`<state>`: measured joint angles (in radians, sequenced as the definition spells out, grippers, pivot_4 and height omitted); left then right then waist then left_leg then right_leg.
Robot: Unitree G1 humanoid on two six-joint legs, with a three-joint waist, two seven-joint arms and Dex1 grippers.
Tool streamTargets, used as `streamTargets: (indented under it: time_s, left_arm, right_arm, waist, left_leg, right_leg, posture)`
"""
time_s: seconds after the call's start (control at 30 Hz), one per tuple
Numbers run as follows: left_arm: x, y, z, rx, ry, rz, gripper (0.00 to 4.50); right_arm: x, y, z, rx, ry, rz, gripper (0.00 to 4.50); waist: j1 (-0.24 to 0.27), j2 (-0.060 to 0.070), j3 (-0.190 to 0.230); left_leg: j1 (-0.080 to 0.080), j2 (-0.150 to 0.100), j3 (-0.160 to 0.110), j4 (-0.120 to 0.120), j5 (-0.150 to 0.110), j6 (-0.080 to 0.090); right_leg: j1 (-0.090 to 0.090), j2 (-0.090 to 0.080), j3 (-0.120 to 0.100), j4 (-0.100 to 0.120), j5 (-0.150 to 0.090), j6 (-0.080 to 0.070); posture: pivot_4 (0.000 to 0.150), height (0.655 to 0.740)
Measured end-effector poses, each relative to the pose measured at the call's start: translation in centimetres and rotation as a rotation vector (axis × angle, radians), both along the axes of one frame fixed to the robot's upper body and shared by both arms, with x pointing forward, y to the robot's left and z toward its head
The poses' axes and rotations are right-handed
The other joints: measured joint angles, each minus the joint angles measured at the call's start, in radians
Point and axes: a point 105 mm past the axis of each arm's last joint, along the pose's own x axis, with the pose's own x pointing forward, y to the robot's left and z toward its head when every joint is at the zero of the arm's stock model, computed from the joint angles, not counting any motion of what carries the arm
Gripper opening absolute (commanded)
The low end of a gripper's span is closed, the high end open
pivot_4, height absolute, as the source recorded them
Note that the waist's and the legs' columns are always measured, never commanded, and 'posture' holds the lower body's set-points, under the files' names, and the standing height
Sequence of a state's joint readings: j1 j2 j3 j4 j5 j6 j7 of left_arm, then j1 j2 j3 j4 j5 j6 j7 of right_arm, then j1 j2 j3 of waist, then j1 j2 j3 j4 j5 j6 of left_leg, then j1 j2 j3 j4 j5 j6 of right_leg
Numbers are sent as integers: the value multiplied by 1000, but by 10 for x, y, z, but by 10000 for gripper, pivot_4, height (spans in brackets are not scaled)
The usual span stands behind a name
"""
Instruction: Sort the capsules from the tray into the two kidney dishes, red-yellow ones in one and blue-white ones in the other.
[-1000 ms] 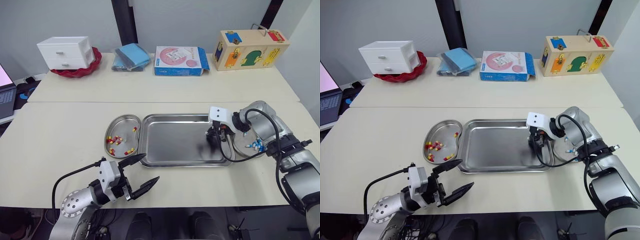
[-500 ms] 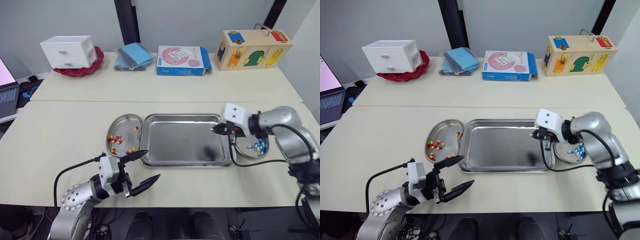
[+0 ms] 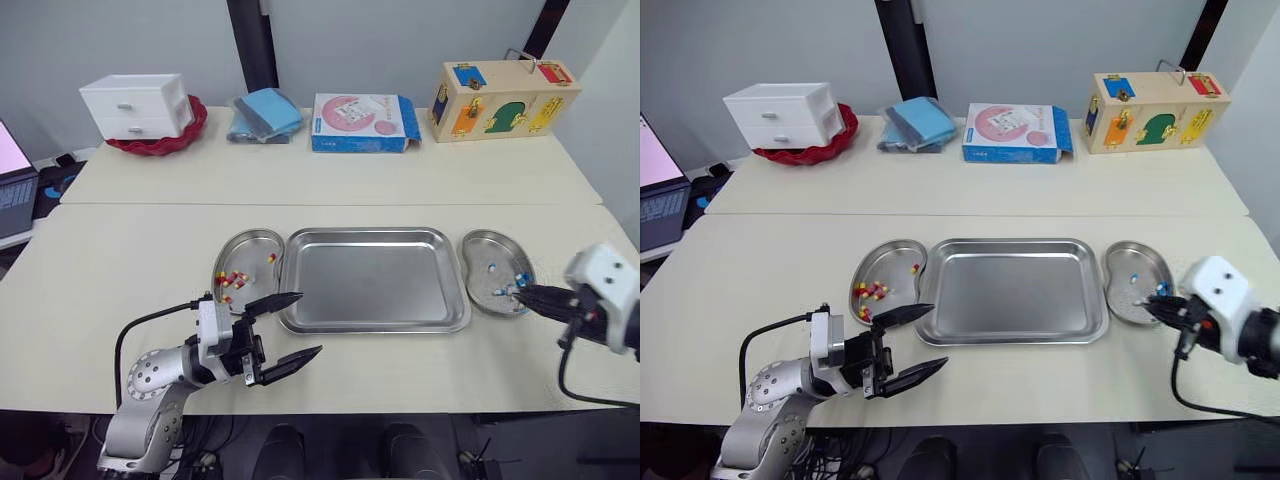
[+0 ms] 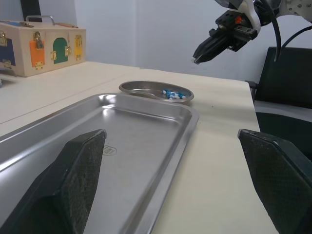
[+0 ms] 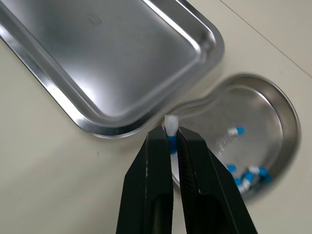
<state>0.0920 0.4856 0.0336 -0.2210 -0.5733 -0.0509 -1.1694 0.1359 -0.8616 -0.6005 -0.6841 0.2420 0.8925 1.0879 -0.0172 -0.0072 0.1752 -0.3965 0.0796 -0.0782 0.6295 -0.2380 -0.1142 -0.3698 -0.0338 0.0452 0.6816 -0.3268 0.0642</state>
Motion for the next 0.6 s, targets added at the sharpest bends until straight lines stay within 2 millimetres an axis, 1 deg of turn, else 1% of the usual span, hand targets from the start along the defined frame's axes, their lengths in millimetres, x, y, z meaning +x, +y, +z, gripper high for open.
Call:
streamTargets:
  time_s: [0.07,0.2,0.33,0.6]
  left_arm:
    - [0,-1,1,-5,-3,-4,45000]
    - [3,-3,2,-14,-13,-15,45000]
    - [3,-4,0,-20,-5,-19,45000]
    - [5,-6,1,-35,-6,0,45000]
  right_arm:
    - [-5,-7,1,1,-2,-31,132]
    - [-2,-10,6,-3,-45,-61,132]
    - [7,-4,8,5,-77,-54,132]
    - [28,1,-4,15,-80,-75,132]
  waist:
    - [-3,0,0]
    - [-12,0,0]
    - [-12,0,0]
    - [-12,0,0]
  left_leg:
    - [0,0,0,0,0,0]
    - [1,0,0,0,0,0]
    - [1,0,0,0,0,0]
    - [1,0,0,0,0,0]
  right_leg:
    - [0,0,0,0,0,0]
    - [1,0,0,0,0,0]
    - [1,0,0,0,0,0]
    - [1,0,0,0,0,0]
  posture:
    - [1500,7078]
    - [1500,7078]
    - [1500,7078]
    - [1500,7078]
